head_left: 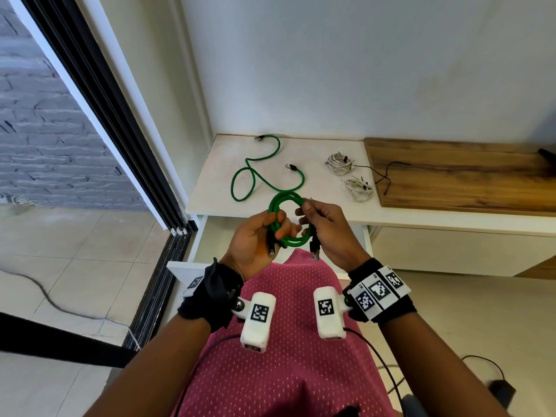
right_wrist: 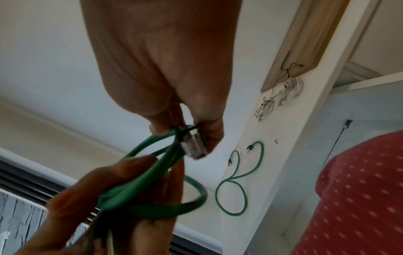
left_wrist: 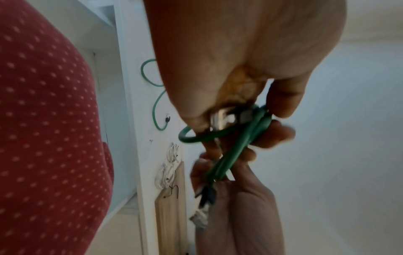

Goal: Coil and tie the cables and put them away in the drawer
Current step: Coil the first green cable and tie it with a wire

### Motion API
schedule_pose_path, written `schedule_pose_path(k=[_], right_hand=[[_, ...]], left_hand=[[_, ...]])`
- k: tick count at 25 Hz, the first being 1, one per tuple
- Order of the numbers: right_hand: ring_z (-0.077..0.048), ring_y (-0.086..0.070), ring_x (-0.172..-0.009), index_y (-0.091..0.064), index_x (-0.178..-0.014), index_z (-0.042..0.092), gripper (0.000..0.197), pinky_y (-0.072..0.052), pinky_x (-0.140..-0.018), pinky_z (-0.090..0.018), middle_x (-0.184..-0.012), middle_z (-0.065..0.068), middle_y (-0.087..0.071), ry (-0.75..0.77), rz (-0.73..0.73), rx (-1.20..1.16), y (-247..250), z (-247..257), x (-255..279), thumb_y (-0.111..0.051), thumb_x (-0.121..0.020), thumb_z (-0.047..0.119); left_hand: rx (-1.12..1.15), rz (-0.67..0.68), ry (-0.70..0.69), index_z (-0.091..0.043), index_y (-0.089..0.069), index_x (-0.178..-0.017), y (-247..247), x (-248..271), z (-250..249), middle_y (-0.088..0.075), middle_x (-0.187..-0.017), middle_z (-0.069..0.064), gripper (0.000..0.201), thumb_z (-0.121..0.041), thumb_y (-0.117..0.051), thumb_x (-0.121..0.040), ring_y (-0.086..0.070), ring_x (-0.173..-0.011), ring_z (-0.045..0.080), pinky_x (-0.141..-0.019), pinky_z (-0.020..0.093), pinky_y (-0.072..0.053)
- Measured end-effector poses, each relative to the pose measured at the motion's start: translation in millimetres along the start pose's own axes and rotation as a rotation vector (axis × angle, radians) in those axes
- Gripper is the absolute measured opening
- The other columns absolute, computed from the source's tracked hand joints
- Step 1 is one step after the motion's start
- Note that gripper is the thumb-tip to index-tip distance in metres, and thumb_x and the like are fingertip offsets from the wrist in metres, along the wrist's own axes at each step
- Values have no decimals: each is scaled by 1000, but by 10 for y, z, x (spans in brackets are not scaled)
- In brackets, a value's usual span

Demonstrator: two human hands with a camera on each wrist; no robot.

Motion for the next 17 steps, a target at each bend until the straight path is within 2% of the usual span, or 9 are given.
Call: schedule_pose_path(k=[2, 4, 6, 8, 10, 12, 14, 16, 17], right_hand=[[-16, -53, -72, -63, -100, 0, 29, -48, -74, -39, -81, -8, -58, 11, 47, 32, -86, -57, 18, -41, -102, 20], [-12, -56, -71, -62, -105, 4, 29, -49, -71, -33, -84, -8, -62, 13, 55, 3, -142, -103, 36, -39, -103, 21], [-14, -60, -78, -61, -115, 9, 25, -53, -72, -33, -98, -14, -66, 1, 74, -96, -171, -97, 45, -41, -102, 18], [-18, -60, -74, -61, -118, 7, 24, -55, -71, -35, -91, -13, -65, 2, 62, -156, -137, -50, 49, -44, -100, 9], [-13, -52, -66, -59, -123, 6, 29, -50, -62, -25, -77, -4, -59, 7, -3, -97, -82, -26, 29, -45, -98, 2], [-3, -45, -67, -55, -131, 8, 35, -41, -63, -16, -76, 8, -53, 41, -19, 76, -13, -11, 1, -45, -98, 2], [5, -46, -70, -51, -136, 9, 38, -36, -71, -13, -87, 12, -53, 88, 49, 235, 49, -2, -15, -44, -99, 3], [7, -48, -71, -50, -135, 8, 37, -36, -75, -13, -96, 5, -54, 116, 90, 302, 87, -5, -30, -43, -99, 3], [6, -48, -73, -51, -135, 8, 37, -37, -75, -17, -96, 3, -54, 135, 79, 323, 98, -8, -43, -44, -99, 3]], left_hand=[[94, 54, -6, -16, -48, -63, -76, -42, -9, -38, -42, -4, 28, -29, -42, -87, -39, -52, 17, -73, 33, -42], [136, 90, 12, -18, -42, -54, -88, -69, 10, -30, -35, -6, 45, -42, -36, -92, -30, -42, 14, -60, 30, -39], [142, 89, 4, -17, -39, -50, -38, -70, 1, -23, -33, -5, 55, -47, -28, -94, -24, -37, 14, -54, 29, -37], [97, 42, 13, -15, -42, -50, 12, -69, -20, -27, -33, -3, 55, -42, -27, -97, -27, -37, 16, -54, 29, -40], [-95, -86, 35, -9, -55, -63, 79, -64, -62, -44, -41, 4, 48, -27, -28, -98, -43, -44, 20, -64, 34, -48], [-308, -175, 57, -2, -64, -94, 144, -59, -141, -63, -63, 12, 35, -13, -30, -97, -61, -61, 26, -74, 37, -52], [-448, -163, 102, -1, -61, -113, 171, -64, -227, -67, -81, 16, 31, -9, -36, -97, -66, -72, 28, -74, 36, -54], [-560, -89, 159, 3, -62, -115, 132, -84, -286, -65, -79, 11, 33, -16, -40, -100, -65, -72, 27, -75, 35, -54], [-581, -49, 183, 5, -61, -115, 88, -102, -297, -64, -75, 9, 36, -20, -41, -100, -64, -72, 27, -76, 36, -54]])
Point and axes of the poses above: each hand's wrist, its own x-axis away from the middle knuckle, its own y-axis out of the back of the hand, z = x × y, the point moved 1 cm from there along -x, towards the middle knuckle
